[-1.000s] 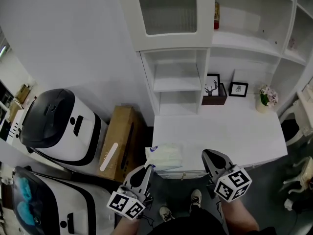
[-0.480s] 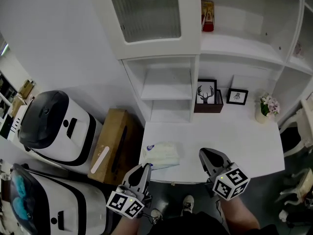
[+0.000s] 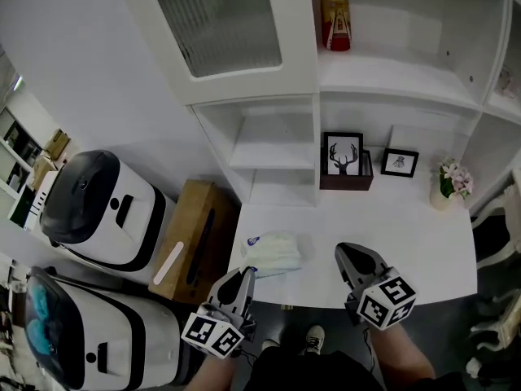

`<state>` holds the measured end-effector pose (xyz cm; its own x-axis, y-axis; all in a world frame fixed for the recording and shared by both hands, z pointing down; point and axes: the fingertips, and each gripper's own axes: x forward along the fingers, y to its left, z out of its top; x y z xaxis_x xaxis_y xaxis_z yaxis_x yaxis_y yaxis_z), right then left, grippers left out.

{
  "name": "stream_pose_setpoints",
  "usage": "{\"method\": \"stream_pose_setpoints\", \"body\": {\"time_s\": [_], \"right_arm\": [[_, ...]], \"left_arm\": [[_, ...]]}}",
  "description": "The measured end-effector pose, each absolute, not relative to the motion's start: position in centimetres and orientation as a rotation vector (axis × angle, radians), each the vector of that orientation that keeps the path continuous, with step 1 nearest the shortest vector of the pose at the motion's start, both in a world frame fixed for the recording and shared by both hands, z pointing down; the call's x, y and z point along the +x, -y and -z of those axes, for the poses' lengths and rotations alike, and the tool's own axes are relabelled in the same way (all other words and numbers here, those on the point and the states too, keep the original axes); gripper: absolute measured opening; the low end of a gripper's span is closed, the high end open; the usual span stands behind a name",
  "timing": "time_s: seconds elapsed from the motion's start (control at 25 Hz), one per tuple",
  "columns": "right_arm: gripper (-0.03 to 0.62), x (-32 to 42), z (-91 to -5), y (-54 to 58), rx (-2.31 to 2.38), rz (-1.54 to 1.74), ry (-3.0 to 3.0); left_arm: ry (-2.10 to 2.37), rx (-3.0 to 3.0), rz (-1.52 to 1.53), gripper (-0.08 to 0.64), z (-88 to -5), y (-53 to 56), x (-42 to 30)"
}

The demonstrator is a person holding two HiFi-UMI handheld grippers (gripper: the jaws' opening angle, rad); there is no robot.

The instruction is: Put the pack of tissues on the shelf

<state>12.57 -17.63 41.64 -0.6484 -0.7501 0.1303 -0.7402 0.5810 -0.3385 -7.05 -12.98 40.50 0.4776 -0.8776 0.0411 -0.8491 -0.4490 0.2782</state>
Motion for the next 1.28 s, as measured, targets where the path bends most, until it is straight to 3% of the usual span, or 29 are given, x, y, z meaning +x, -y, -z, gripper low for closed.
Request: {"method": "stream_pose_setpoints", "body": {"time_s": [1.28], "right_arm": [[0.003,13.4,-48.9,25.4,-1.623,0.752,-2.640]], "left_arm": [[1.378,2.471,0.109,0.011,-48.8,28.7,-7.5]]}}
